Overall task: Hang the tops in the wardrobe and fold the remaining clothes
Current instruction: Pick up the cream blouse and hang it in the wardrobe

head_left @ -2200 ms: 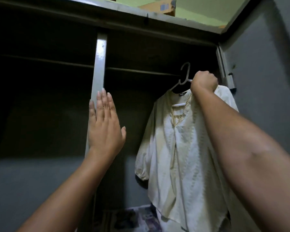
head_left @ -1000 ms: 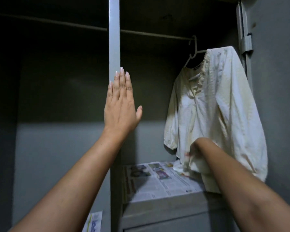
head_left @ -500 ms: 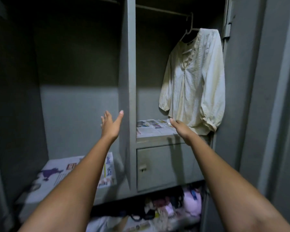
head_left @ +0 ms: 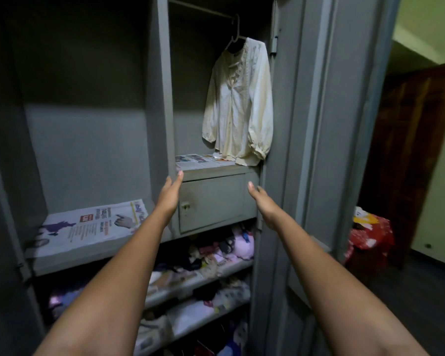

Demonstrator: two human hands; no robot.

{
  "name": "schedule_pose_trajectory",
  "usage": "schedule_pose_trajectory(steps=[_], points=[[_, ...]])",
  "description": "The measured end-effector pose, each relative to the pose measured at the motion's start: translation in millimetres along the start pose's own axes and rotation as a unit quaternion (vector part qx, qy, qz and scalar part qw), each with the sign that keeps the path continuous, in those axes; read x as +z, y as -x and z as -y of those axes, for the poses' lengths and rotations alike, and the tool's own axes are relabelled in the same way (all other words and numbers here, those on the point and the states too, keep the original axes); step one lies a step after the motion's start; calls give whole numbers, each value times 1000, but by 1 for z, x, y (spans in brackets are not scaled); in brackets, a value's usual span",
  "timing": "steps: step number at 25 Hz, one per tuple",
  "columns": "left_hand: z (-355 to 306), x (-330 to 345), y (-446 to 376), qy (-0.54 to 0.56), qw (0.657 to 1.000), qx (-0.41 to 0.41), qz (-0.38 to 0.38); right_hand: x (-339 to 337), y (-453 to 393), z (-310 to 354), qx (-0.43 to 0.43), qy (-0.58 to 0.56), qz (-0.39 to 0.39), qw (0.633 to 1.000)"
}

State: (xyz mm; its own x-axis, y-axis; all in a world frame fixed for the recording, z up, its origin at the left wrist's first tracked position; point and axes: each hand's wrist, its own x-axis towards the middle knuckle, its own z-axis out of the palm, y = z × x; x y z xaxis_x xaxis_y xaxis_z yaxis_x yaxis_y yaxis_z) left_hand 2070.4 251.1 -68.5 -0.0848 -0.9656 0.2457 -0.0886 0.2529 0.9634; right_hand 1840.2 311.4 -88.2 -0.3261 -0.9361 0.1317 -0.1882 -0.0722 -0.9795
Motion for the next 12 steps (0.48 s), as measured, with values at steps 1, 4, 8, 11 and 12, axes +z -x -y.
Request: schedule_pose_trajectory(steps=[1, 4, 8, 11, 12], points=[[-2, 14, 19, 9, 1000, 0, 18, -15, 25, -2, 6, 2, -13, 1000], [-6, 65, 77, 17, 995, -3, 95, -66, 99, -14, 16, -2, -48, 999], [-27, 154, 149, 48, 976, 15, 212, -158, 199, -21, 38, -9, -135, 990], [-53, 231, 211, 64, 941, 20, 331, -230, 279, -11, 67, 1, -225, 972], [-63, 253, 233, 69, 927, 14, 368, -259, 304, -13, 77, 8, -258, 963]])
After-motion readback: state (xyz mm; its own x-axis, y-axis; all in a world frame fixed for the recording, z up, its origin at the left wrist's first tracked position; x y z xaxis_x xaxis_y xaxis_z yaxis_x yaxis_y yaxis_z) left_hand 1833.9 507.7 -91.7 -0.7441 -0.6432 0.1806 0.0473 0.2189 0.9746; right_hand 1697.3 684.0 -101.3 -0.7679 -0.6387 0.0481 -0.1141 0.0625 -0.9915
